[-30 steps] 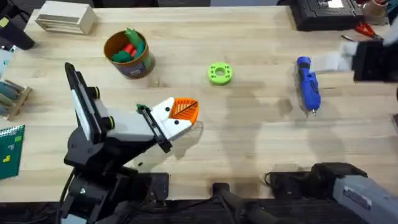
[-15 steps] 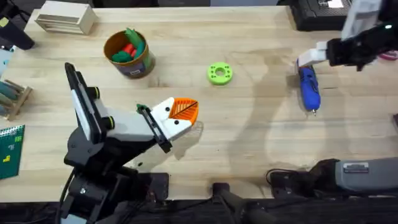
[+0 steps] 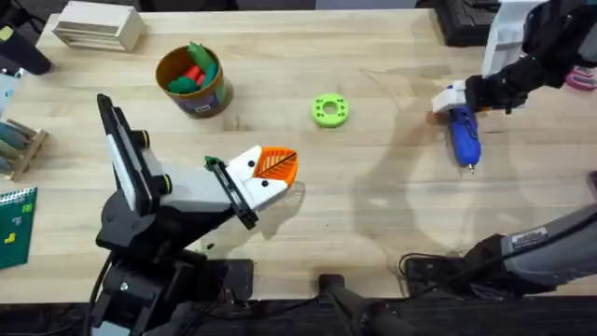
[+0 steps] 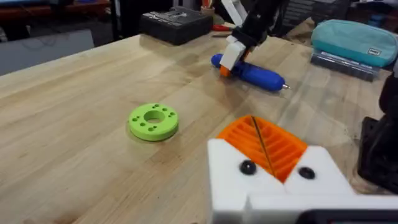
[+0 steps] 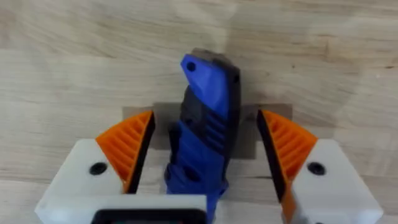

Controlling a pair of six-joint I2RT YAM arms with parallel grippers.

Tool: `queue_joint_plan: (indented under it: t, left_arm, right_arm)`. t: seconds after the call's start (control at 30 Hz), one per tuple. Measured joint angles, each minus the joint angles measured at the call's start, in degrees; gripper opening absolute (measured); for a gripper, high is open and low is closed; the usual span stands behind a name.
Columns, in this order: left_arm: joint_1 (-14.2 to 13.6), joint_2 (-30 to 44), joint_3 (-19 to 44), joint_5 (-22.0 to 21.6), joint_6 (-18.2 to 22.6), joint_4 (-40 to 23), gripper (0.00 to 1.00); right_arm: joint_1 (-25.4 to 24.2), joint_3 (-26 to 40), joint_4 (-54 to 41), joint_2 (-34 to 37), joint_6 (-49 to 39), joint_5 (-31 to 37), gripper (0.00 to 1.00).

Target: Pick up the gripper from the table and insert it into the empty holder that is missing its gripper. Then pick up a screw, insert it into the mounting hole, and use the screwdriver to tighten it. Finally, clean up the table by picking up the vegetable and placing it into the bucket.

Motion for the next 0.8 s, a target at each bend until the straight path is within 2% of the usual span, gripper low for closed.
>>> queue_joint_plan:
  t: [0.03,0.17,0.23,0.43,0.53,0.8]
  left_arm:
    - [0.0,0.0,0.0,0.0,0.0,0.0,0.007]
    - [0.0,0.0,0.0,0.0,0.0,0.0,0.007]
    - [0.0,0.0,0.0,0.0,0.0,0.0,0.007]
    - [0.0,0.0,0.0,0.0,0.0,0.0,0.007]
    - [0.0,0.0,0.0,0.0,0.0,0.0,0.007]
    - [0.0,0.0,0.0,0.0,0.0,0.0,0.007]
  right_arm:
    - [0.0,0.0,0.1,0.0,0.0,0.1,0.848]
    - [-0.2,0.0,1.1,0.1,0.1,-0.3,0.272]
    - [-0.2,0.0,1.2,0.1,0.1,-0.1,0.049]
    - [-0.2,0.8,-2.6,-0.2,2.7,-0.5,0.030]
    - [-0.2,0.8,-1.8,-2.6,4.8,-0.5,0.030]
    - [-0.2,1.1,-0.6,-23.0,7.3,-0.5,0.030]
